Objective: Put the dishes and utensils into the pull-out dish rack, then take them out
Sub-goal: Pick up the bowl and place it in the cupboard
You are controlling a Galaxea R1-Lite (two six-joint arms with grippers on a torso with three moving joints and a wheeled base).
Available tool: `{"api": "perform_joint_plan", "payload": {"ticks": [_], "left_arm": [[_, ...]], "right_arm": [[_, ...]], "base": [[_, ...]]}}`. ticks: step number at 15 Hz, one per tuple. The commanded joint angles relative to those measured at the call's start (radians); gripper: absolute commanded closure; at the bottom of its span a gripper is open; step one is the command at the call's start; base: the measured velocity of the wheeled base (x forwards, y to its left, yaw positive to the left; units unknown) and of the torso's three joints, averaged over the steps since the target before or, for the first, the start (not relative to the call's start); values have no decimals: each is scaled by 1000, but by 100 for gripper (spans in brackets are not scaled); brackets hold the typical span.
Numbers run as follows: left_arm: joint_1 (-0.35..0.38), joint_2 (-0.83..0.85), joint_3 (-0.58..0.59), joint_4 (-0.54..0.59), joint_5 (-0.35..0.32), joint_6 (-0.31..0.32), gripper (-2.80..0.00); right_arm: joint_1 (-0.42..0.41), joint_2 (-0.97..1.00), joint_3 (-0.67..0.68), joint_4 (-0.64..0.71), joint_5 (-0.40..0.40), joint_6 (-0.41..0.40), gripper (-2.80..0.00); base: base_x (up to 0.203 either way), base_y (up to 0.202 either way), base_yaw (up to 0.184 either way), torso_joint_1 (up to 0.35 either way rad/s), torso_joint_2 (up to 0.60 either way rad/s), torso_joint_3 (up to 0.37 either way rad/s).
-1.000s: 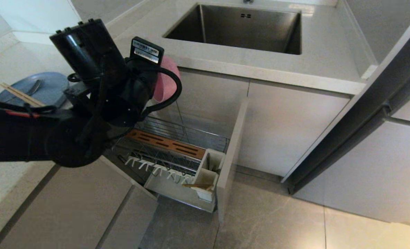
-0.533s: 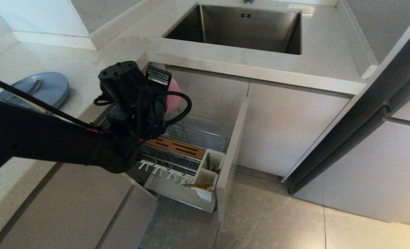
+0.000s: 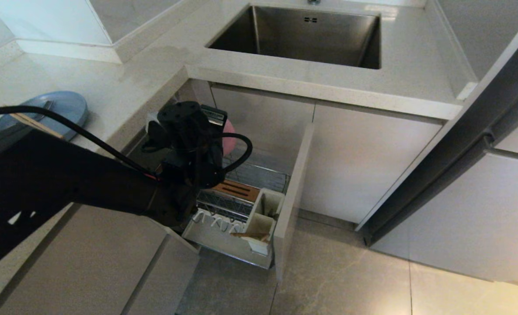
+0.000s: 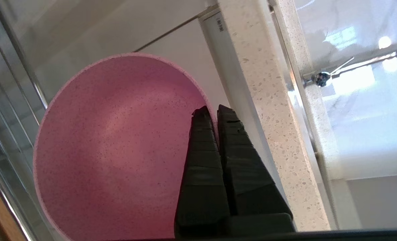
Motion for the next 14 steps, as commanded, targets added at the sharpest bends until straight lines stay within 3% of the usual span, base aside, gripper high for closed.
{"api": "perform_joint_plan", "payload": {"ticks": [1, 6, 14], "left_arm": [[6, 17, 3, -4, 5, -33, 0], [30, 75, -3, 2, -12, -132, 0], [81, 145, -13, 4, -80, -166, 0]], "right_arm": [[0, 0, 8, 0, 0, 0, 0], [0, 0, 9, 0, 0, 0, 0], [0, 0, 9, 0, 0, 0, 0]], "base": [[0, 0, 0, 0, 0, 0], [0, 0, 0, 0, 0, 0], [0, 0, 0, 0, 0, 0]]}}
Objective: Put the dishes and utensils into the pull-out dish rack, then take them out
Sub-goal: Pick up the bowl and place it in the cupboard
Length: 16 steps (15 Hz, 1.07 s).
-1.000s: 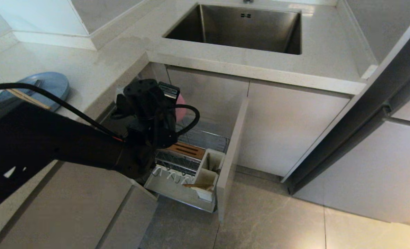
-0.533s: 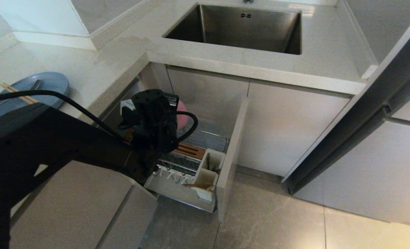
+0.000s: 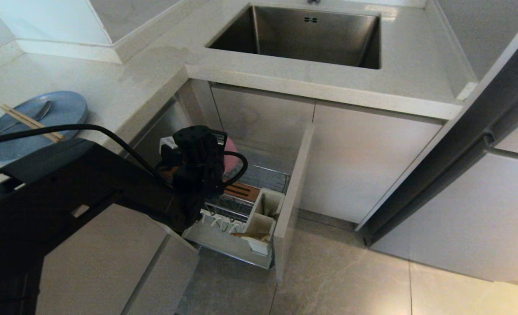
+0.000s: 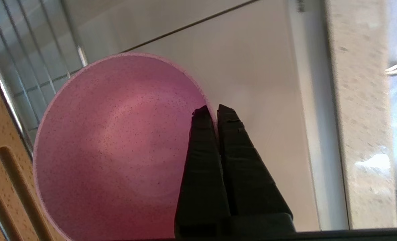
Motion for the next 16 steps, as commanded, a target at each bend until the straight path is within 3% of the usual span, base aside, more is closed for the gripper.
{"api": "perform_joint_plan", "payload": {"ticks": [1, 6, 12, 16], "left_arm": [[9, 15, -4, -5, -5, -27, 0], [38, 15, -7, 47, -45, -123, 0], [67, 45, -37, 42, -105, -184, 0], [75, 80, -92, 40, -138, -188, 0]], "right_arm": [[0, 0, 8, 0, 0, 0, 0], [0, 0, 8, 0, 0, 0, 0], [0, 0, 8, 0, 0, 0, 0], [0, 0, 8, 0, 0, 0, 0]], "base": [[0, 0, 0, 0, 0, 0], [0, 0, 0, 0, 0, 0], [0, 0, 0, 0, 0, 0], [0, 0, 0, 0, 0, 0]]}}
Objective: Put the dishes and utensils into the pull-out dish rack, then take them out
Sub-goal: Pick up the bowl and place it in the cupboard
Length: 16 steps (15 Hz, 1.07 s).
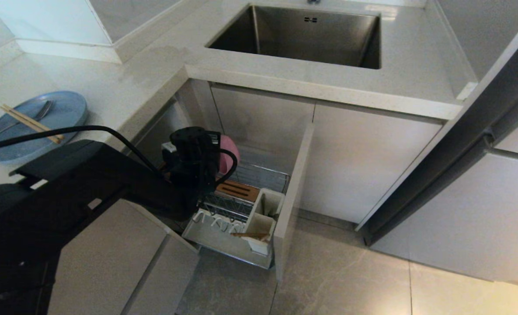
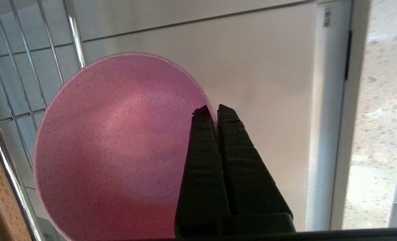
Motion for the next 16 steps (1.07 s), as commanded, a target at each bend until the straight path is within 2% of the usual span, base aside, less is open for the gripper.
{"api": "perform_joint_plan", "payload": {"ticks": [1, 9, 16], "left_arm": [[2, 25, -10, -6, 1, -9, 0], [38, 57, -24, -6, -67, -85, 0], [46, 106, -76, -6, -77, -91, 0]], "right_arm": [[0, 0, 8, 0, 0, 0, 0], [0, 0, 9, 0, 0, 0, 0], [0, 0, 8, 0, 0, 0, 0]], "base": [[0, 0, 0, 0, 0, 0], [0, 0, 0, 0, 0, 0], [0, 0, 0, 0, 0, 0]]}}
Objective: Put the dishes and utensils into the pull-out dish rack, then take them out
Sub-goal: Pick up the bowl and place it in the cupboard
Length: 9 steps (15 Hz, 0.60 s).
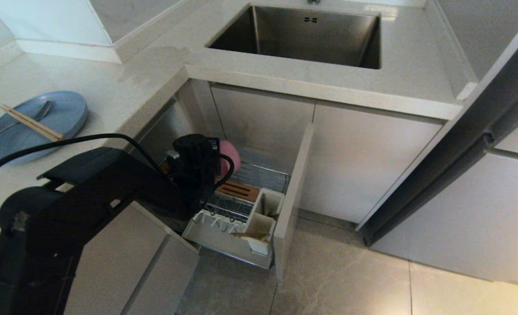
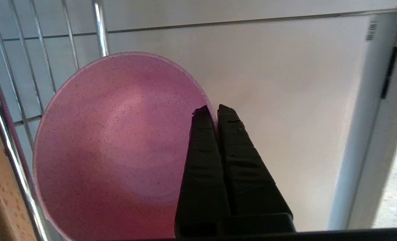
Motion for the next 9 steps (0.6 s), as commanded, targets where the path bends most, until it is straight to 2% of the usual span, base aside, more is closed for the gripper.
{"api": "perform_joint_plan", "payload": {"ticks": [1, 9], "left_arm": [[0, 18, -10, -6, 3, -8, 0], [-1, 36, -47, -9, 4, -4, 0]], "right_arm": [[0, 0, 8, 0, 0, 0, 0], [0, 0, 8, 0, 0, 0, 0]], "base": [[0, 0, 0, 0, 0, 0], [0, 0, 0, 0, 0, 0]]}}
